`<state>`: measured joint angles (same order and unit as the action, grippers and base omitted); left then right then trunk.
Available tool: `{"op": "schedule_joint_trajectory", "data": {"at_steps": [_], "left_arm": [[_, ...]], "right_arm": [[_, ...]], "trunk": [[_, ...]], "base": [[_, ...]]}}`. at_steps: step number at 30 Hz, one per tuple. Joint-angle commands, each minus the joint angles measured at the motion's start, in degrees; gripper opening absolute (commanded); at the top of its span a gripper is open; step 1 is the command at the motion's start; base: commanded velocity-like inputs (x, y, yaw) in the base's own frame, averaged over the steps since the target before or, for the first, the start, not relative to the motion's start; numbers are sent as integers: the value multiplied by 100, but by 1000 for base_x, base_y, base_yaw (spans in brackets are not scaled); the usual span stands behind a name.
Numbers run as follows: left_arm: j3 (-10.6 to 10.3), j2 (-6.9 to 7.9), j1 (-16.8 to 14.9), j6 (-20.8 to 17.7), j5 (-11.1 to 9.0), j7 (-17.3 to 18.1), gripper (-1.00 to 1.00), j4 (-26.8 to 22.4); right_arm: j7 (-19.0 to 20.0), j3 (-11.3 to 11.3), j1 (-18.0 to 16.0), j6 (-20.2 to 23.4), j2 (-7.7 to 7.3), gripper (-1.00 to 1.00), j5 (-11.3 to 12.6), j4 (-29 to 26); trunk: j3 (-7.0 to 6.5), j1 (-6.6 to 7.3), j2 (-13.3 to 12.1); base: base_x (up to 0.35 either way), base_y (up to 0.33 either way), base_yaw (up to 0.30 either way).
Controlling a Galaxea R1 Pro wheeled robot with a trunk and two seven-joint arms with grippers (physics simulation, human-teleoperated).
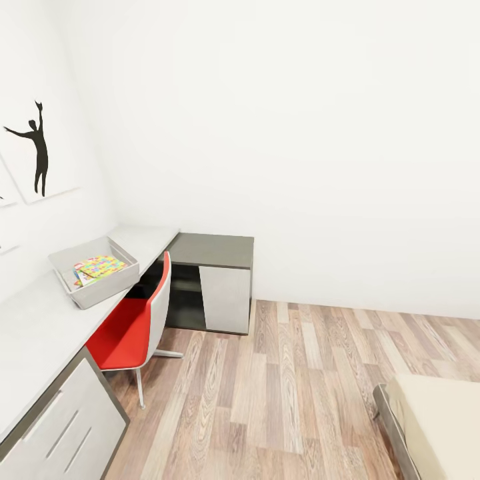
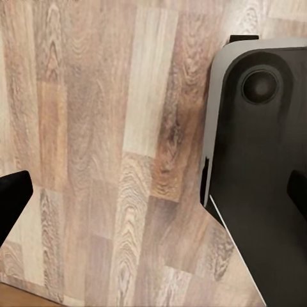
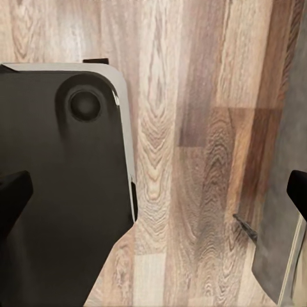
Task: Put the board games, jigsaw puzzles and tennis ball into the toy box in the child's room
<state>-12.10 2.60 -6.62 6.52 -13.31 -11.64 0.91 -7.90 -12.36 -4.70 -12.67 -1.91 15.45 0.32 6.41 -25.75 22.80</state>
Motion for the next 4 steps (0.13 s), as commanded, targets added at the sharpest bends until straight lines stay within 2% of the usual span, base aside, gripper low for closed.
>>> {"op": "schedule_joint_trajectory", "data": {"at_steps": [1,4], "left_arm": [[-44,0,-6,25,-52,-8,100,8],[-29,-11,-6,25,-53,-7,100,7]], "right_arm": [[-10,-48,-4,-17,-2,100,48,4],[-10,-47,-4,-17,-8,100,44,4]], "trunk": [[12,-3,12],[12,-3,12]], "base": [[0,0,0],[0,0,0]]}}
